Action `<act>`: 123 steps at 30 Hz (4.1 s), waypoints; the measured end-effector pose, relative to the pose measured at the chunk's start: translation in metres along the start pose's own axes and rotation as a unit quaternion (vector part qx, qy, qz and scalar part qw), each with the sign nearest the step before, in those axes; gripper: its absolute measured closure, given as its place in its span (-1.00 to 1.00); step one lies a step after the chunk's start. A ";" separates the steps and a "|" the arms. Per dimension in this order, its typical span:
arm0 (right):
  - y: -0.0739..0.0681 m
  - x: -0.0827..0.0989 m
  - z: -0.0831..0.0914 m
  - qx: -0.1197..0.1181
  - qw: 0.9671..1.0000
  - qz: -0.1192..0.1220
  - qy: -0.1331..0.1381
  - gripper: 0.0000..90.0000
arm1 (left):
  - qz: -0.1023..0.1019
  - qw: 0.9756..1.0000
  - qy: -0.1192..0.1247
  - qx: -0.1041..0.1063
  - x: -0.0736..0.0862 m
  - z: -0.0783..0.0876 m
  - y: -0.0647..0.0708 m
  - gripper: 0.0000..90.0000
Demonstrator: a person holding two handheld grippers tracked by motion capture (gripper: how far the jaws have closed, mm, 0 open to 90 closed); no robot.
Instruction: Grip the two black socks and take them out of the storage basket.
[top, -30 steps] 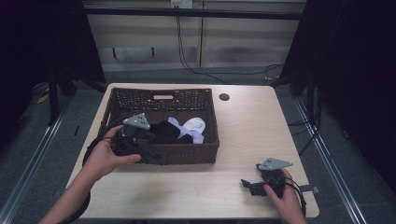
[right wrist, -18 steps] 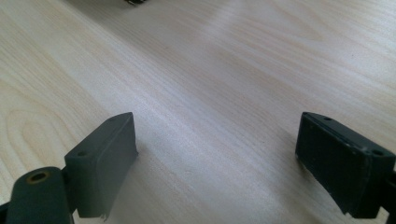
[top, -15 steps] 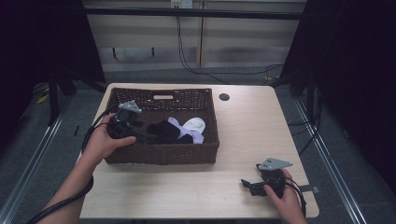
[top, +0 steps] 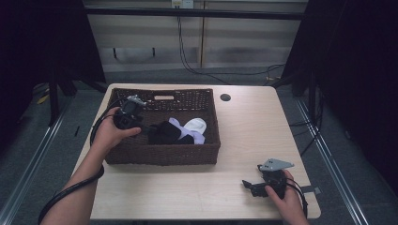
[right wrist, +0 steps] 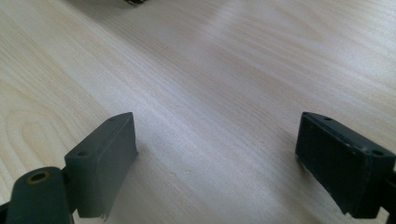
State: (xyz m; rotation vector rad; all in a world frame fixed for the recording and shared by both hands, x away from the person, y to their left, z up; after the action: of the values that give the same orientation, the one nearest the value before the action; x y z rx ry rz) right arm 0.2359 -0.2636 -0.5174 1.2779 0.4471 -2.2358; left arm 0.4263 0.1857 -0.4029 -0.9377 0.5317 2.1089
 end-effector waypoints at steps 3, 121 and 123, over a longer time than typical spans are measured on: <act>0.000 0.000 0.000 0.001 1.000 -0.001 0.001 -0.73 | 0.001 1.000 0.004 -0.007 -0.005 -0.002 -0.006 -0.54; 0.000 0.000 0.000 0.000 1.000 -0.002 0.000 -0.73 | -0.106 0.960 -0.132 0.225 -0.020 0.006 0.132 0.36; 0.000 0.000 0.000 0.000 1.000 -0.001 -0.001 -0.73 | -0.104 0.962 -0.119 0.221 -0.024 0.011 0.130 0.30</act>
State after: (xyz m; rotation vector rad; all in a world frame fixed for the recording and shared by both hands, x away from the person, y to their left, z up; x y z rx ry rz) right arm 0.2358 -0.2635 -0.5173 1.2771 0.4471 -2.2381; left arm 0.3312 0.0993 -0.3694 -0.4569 0.7080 1.7767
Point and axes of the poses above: each handheld gripper's, and its own axes: z roughly backward along the jaws, x roughly out of its underside, y roughly to its right, the point moved 1 cm from there along -z, roughly forward along the jaws, and after that the axes turned 14 degrees about y, right-handed, at the moved point
